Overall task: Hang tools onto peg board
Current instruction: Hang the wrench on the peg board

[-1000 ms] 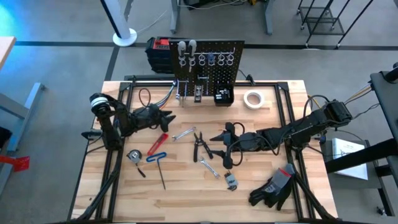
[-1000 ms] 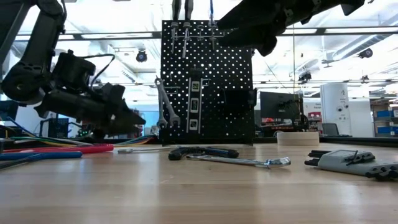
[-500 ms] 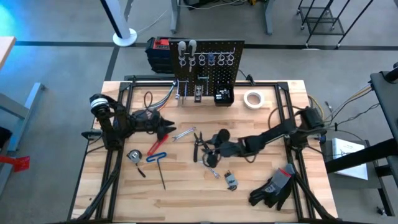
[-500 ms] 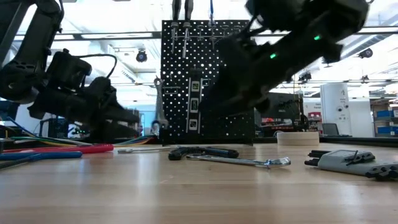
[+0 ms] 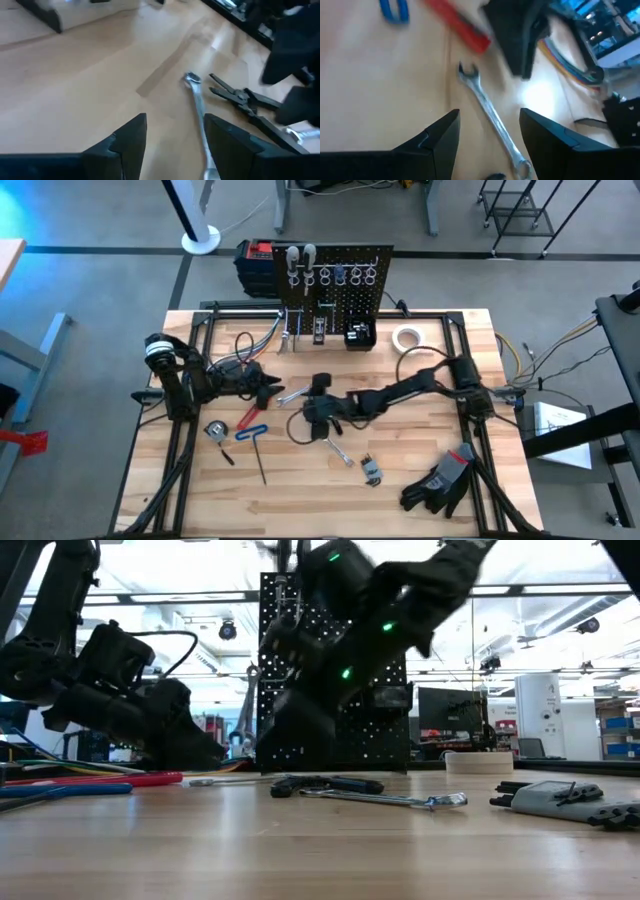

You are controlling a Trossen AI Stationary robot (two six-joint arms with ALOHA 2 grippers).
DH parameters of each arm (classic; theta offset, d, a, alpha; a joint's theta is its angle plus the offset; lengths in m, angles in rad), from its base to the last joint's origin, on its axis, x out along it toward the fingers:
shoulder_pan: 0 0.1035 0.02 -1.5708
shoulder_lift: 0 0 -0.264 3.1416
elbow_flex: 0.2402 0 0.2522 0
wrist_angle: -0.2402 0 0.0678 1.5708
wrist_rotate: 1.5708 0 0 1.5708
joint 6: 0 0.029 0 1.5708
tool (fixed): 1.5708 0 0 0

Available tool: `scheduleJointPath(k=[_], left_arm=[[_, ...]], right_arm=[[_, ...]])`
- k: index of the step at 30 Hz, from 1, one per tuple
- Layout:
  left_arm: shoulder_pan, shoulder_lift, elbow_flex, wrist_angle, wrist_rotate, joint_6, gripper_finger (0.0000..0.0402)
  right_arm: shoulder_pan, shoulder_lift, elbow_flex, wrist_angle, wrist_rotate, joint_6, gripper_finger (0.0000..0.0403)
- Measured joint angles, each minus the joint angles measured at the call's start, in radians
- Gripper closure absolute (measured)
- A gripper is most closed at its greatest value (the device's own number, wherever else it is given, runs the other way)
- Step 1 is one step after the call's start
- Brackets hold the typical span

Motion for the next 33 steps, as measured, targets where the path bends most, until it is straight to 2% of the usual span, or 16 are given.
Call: scheduleJointPath(k=[4, 9, 12, 16, 27, 33], left_arm=[[-0.006, 0.001, 0.021, -0.026, -0.098, -0.060, 0.0224], [-0.023, -0.001, 0.104, -0.196, -0.151, -0.045, 0.0239], [-0.038, -0.002, 0.152, -0.281, -0.186, -0.046, 0.0244], [-0.044, -0.002, 0.166, -0.299, -0.185, -0.043, 0.0245], [-0.131, 0.000, 0.177, -0.320, -0.208, -0.030, 0.0246], [-0.188, 0.000, 0.225, -0.404, -0.190, -0.049, 0.0246]], right_arm=[[-0.025, 0.077, 0.132, -0.220, 0.040, -0.090, 0.0205], [-0.045, 0.159, 0.283, -0.434, 0.127, -0.118, 0.0212], [-0.056, 0.198, 0.349, -0.501, 0.133, -0.119, 0.0217], [-0.069, 0.228, 0.392, -0.523, 0.131, -0.147, 0.0224], [-0.109, 0.238, 0.392, -0.541, -0.015, -0.174, 0.0268], [-0.138, 0.236, 0.392, -0.563, -0.133, -0.154, 0.0302]])
